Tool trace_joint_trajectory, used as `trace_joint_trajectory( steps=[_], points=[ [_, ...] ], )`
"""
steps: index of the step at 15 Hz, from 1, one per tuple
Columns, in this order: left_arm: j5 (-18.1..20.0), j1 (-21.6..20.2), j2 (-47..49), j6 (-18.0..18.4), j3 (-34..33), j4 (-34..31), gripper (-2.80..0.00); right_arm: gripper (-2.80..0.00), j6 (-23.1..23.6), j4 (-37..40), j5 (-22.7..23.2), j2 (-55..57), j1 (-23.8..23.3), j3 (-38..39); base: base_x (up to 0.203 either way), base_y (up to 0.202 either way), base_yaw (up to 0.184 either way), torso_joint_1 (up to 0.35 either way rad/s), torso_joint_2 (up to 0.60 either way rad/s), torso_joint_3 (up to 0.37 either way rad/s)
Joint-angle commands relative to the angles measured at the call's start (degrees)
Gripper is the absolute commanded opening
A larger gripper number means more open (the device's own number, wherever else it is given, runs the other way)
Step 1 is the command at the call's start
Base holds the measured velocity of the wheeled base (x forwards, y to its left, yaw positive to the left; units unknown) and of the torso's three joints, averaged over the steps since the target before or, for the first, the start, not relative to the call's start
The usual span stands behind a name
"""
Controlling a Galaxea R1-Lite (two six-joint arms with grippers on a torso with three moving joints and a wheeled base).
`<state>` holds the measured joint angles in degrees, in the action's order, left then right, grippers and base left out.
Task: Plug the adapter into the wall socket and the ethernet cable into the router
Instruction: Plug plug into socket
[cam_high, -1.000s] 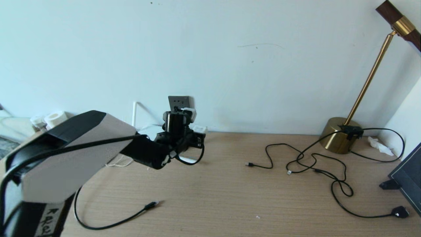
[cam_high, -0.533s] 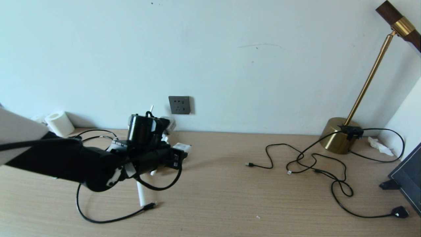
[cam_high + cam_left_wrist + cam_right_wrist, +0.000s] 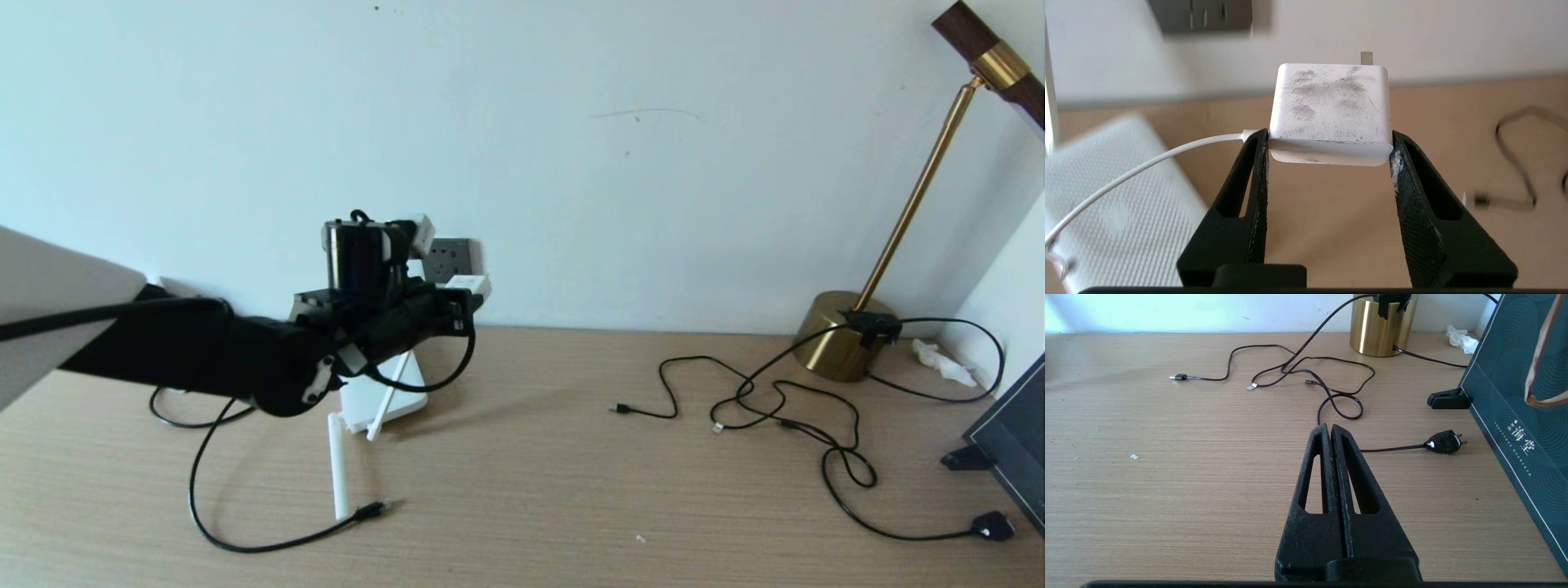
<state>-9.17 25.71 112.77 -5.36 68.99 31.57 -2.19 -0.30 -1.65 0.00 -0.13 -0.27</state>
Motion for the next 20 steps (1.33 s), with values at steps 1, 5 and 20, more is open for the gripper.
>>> trace_joint_trajectory(
  steps=[1, 5, 20],
  points=[
    [-0.2, -0.2, 2.4, 0.4, 6.5, -1.7, -2.8, -2.8, 0.0, 0.0, 0.0, 0.1, 0.0, 0.0, 0.0, 0.0, 0.0, 0.0, 0.0, 0.0],
    [0.3, -1.0, -12.7, 1.5, -2.2, -12.2, -2.8, -2.8, 0.0, 0.0, 0.0, 0.1, 0.0, 0.0, 0.0, 0.0, 0.0, 0.0, 0.0, 0.0],
    [14.9, -33.4, -8.5, 5.8, -27.4, -10.2, -2.8, -2.8, 0.0, 0.0, 0.0, 0.1, 0.0, 0.0, 0.0, 0.0, 0.0, 0.0, 0.0, 0.0]
  ],
)
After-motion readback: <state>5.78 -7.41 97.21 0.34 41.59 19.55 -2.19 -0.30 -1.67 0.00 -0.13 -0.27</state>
